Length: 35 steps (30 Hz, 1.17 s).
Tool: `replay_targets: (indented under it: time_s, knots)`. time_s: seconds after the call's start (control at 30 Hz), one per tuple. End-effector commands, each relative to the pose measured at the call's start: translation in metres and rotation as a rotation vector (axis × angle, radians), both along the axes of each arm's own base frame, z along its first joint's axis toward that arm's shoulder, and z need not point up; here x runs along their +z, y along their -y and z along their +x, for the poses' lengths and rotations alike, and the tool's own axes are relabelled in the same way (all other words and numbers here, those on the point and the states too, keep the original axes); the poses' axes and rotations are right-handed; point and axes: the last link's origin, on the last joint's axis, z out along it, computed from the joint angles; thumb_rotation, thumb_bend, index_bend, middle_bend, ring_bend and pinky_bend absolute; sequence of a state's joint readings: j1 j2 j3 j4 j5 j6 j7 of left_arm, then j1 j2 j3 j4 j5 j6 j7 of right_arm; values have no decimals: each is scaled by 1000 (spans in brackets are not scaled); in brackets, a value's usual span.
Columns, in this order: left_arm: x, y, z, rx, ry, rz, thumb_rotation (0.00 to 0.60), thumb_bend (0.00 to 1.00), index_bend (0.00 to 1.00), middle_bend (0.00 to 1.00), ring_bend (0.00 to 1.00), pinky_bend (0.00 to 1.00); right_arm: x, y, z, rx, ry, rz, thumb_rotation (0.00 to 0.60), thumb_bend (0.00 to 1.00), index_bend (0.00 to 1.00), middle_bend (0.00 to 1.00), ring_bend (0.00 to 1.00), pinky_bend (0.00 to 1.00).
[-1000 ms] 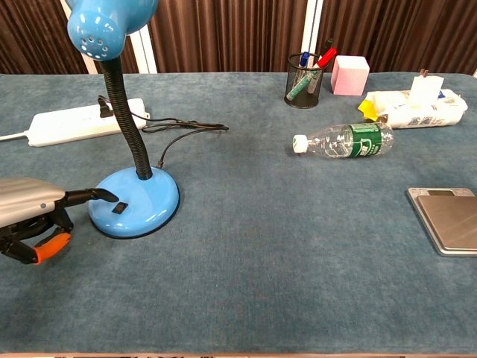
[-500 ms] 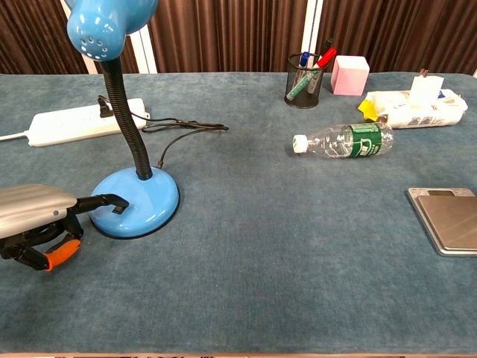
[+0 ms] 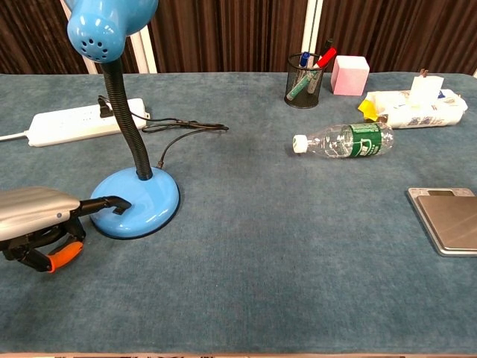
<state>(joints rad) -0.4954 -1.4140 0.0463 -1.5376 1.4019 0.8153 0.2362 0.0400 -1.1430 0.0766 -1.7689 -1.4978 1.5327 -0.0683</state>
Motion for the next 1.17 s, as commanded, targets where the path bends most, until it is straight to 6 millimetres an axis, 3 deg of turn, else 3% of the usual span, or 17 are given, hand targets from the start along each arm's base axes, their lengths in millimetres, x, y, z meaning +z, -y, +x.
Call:
replay_targets:
  time_s: [0.03,0.17,0.23,0.37,0.47,0.6,0.73,0.83,0.97,1.17]
  knots:
    - [0,-1,-2,-4,-7,7,600,619,55,717,795,884,0,0,0,0,0,1,600,109,7,18,38,0]
    - [7,-6,0,-17,-4,53,600,593,61,643,704,819,0,0,0,-3,1,-2,600,110,7,18,38,0]
    - [18,-11,5,-33,18,117,600,551,70,567,613,729,1,0,0,-4,2,-5,600,109,7,18,38,0]
    - [52,-11,18,-77,76,292,600,364,79,357,292,414,1,0,0,-5,4,-6,600,109,7,18,38,0]
    - [83,-1,21,-85,103,402,600,253,79,253,166,290,1,-1,0,-4,6,-3,600,109,7,18,38,0]
    - [121,25,10,-6,126,478,600,197,79,210,105,107,0,-1,1,1,6,1,600,110,7,18,38,0]
    - [151,48,-11,104,118,514,600,166,79,175,79,63,0,-2,2,6,7,2,600,109,7,19,38,0]
    - [169,54,-28,153,115,570,600,166,79,157,64,60,0,-2,2,6,5,2,600,110,7,19,38,0]
    - [185,50,-47,200,134,642,600,166,77,119,17,45,-1,-1,1,3,-2,6,600,109,7,18,38,0]
    - [199,43,-59,180,136,731,600,166,77,116,10,34,-2,0,2,10,-12,8,600,109,7,18,38,0]
